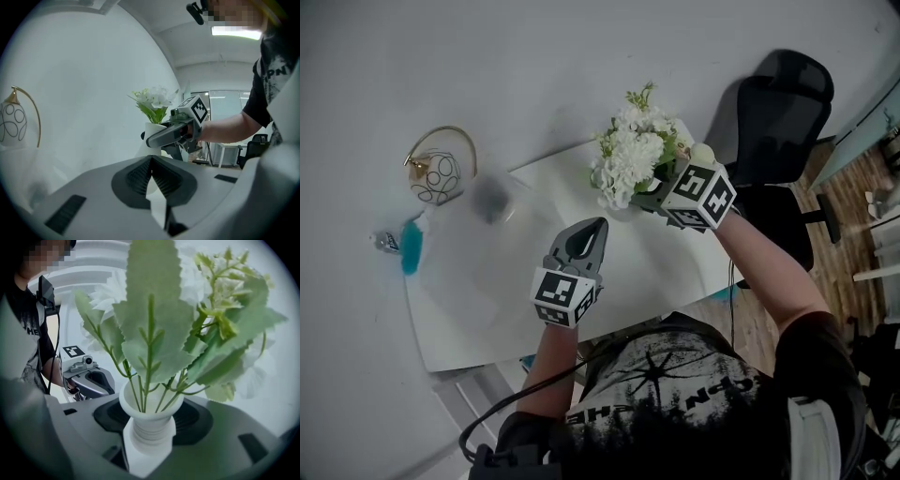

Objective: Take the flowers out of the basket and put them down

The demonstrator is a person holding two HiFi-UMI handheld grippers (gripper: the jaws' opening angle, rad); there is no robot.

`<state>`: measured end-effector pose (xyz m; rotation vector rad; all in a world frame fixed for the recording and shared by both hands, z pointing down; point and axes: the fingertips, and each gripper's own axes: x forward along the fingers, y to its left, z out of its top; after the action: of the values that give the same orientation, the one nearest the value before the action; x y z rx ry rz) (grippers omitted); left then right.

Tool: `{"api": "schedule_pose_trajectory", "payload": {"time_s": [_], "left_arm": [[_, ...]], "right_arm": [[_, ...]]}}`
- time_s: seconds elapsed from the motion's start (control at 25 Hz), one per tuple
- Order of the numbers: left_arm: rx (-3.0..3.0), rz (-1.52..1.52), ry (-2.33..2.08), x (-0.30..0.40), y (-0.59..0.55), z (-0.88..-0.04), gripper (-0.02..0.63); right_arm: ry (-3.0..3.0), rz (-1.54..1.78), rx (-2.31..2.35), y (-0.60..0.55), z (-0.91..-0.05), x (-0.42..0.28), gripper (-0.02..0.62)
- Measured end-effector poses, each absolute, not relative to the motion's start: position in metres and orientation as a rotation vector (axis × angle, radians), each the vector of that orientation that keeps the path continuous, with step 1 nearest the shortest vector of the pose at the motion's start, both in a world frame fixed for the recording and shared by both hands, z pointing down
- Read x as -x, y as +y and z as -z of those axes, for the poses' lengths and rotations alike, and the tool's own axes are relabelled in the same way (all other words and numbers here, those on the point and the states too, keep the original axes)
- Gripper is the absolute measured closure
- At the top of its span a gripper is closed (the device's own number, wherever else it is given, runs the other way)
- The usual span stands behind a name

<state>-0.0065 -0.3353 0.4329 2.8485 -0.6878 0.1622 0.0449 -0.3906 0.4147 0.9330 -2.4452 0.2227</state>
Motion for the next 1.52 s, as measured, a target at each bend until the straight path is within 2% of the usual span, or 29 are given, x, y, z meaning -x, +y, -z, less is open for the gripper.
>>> {"api": "schedule_pose_trajectory", "payload": {"time_s": [0.84, 1.52], "left_arm": [[-2.743, -0.300, -0.611, -0.045, -0.326, -0.516, 0.595], [-2.646, -0.287, -0.605, -0.041, -0.327, -0.536, 0.595]], "right_arm": [[-2.352, -0.279, -1.023, -0.387, -0.550, -0.088, 0.344], [-2.446, -0.269, -1.187, -0.404, -0.554, -0.090, 0.344]]}}
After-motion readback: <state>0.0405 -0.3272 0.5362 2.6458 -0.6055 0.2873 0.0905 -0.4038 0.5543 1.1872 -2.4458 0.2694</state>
